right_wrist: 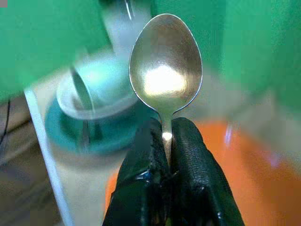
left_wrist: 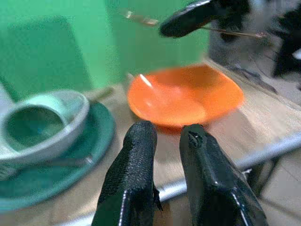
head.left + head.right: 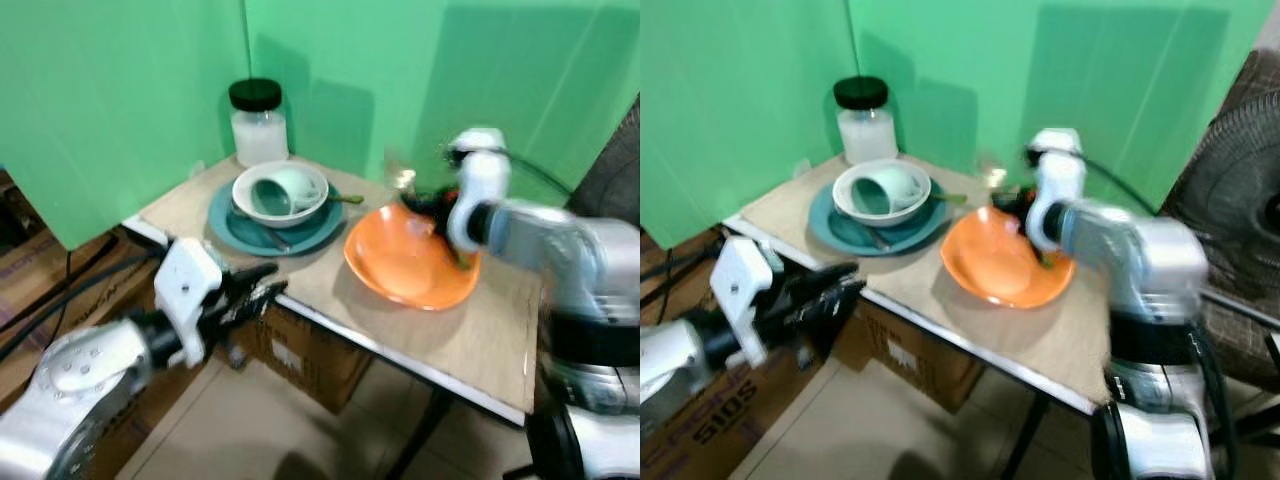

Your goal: Setting the table

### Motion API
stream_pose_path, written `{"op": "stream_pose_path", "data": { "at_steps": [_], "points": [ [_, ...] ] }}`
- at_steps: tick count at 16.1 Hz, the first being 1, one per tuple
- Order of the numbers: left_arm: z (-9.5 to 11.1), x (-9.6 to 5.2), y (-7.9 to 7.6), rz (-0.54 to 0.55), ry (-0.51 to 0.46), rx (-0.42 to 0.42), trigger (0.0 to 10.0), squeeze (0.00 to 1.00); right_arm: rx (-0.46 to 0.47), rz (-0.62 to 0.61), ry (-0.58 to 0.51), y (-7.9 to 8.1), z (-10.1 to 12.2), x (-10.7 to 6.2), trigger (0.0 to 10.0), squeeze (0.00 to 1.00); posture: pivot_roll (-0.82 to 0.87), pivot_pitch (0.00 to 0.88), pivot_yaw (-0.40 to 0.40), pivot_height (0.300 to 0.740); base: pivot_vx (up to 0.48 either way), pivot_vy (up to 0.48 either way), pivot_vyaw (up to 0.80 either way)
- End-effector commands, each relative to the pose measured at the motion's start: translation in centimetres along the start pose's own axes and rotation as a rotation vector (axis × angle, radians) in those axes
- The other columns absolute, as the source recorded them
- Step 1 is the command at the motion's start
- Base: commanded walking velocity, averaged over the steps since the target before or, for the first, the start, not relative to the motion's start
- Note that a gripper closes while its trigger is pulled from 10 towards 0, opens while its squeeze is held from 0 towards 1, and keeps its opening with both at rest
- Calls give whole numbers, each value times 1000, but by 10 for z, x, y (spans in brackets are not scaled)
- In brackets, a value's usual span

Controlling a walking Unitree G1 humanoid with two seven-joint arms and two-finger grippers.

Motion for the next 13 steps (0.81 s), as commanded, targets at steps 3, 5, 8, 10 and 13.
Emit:
{"op": "stream_pose_path", "data": {
  "at_steps": [3, 5, 8, 10, 13],
  "points": [
    [16, 22, 11, 196, -65, 8, 10000, 0, -1, 11, -273, 18, 16, -40, 10000, 0, -96, 0, 18, 740, 0, 0, 0],
    [15, 32, 15, 289, -77, 4, 10000, 0, -46, -11, -370, 25, 17, -54, 10000, 0, -110, 0, 24, 740, 0, 0, 0],
    [-5, 38, 28, 479, 43, 2, 10000, 0, -85, -44, -401, 34, -1, -59, 10000, 0, -113, 12, 27, 740, 0, 0, -454],
    [-5, 32, 32, 531, 47, -4, 10000, 0, -54, -76, -420, 30, -6, -58, 10000, 0, -103, 17, 17, 740, 0, 0, -800],
    [-5, 23, 32, 552, 57, 25, 10000, 0, -67, -120, -391, 21, -19, -56, 10000, 0, -87, 20, 5, 740, 0, 0, -800]
  ]
}}
Point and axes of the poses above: a point about 5 cm out from each wrist's last joint towards the gripper, its own x axis pointing out of the wrist towards the gripper, its own z axis along the axis of the wrist's last joint, y = z × x, the point moved 5 cm from there along x, pointing out of the wrist towards the gripper, and after that the axes turned 8 degrees about x, right-handed, at the moved point
